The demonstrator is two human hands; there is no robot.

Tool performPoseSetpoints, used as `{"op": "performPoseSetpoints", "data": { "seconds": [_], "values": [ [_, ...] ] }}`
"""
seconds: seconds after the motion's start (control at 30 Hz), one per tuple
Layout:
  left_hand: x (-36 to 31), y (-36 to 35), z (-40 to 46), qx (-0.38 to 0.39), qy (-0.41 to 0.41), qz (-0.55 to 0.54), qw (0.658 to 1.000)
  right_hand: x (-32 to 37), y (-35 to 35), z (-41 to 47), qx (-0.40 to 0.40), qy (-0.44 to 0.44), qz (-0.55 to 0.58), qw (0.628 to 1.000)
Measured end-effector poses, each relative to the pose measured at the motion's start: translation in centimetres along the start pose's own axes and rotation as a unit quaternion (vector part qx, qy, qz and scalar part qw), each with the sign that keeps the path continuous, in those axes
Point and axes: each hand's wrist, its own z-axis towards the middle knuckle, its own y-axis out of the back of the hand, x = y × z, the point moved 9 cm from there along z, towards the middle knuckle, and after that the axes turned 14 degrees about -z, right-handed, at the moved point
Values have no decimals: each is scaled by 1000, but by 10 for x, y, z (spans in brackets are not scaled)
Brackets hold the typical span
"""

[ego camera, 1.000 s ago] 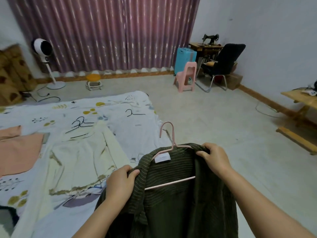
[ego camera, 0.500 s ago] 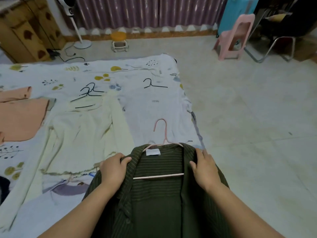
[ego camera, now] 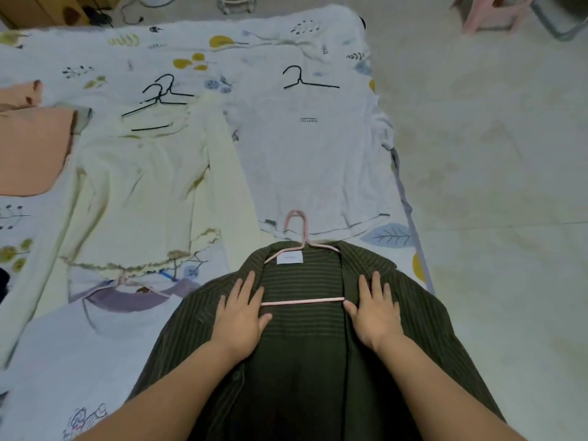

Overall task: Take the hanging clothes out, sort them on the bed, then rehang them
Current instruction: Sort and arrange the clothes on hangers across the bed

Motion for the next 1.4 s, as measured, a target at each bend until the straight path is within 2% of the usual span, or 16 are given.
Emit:
{"op": "performPoseSetpoints", "data": {
  "seconds": [0.07, 0.2, 0.33, 0.5, 0.7, 1.0, 1.4],
  "values": [
    [7, -8, 2, 62, 22, -11, 998, 1, 5, -4, 12, 2, 0, 1000],
    [-8, 29, -4, 68, 45, -83, 993, 1, 39, -20, -29, -23, 10, 999],
    [-20, 83, -32, 10, 35, -125, 992, 18, 78, -54, -94, -6, 21, 995],
    [-23, 145, -96, -61, 4, -241, 969, 61, 116, -114, -136, 72, 45, 987],
    [-1, 200, -180, -110, -15, -244, 963, 132, 147, -205, -158, 157, -33, 974],
    [110, 257, -330, -163, 15, -202, 966, 261, 139, -347, -195, 226, -121, 947],
    [327, 260, -517, -151, 169, -167, 960, 457, 44, -485, -152, 325, -216, 908]
  ]
}}
